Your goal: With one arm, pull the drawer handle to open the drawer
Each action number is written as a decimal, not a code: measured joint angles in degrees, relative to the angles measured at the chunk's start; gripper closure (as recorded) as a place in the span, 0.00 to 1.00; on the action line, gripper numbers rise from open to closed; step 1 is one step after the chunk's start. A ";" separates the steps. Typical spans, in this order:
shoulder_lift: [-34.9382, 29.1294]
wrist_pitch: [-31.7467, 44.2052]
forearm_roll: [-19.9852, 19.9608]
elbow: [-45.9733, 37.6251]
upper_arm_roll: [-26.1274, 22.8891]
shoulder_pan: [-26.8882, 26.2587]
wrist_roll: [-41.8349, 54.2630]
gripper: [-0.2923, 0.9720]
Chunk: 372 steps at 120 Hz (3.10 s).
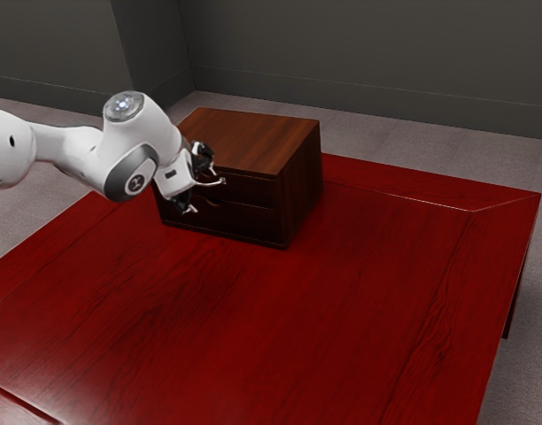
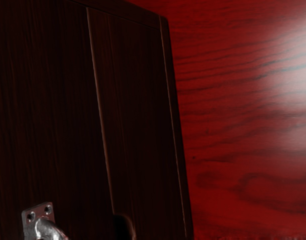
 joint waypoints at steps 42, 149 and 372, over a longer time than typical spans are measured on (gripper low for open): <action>2.77 0.54 1.29 1.86 1.50 -0.61 -0.13 0.23; 7.07 0.82 2.97 5.63 2.85 -0.57 -0.27 0.23; -0.08 1.92 5.66 -7.24 -2.62 7.42 -0.64 0.23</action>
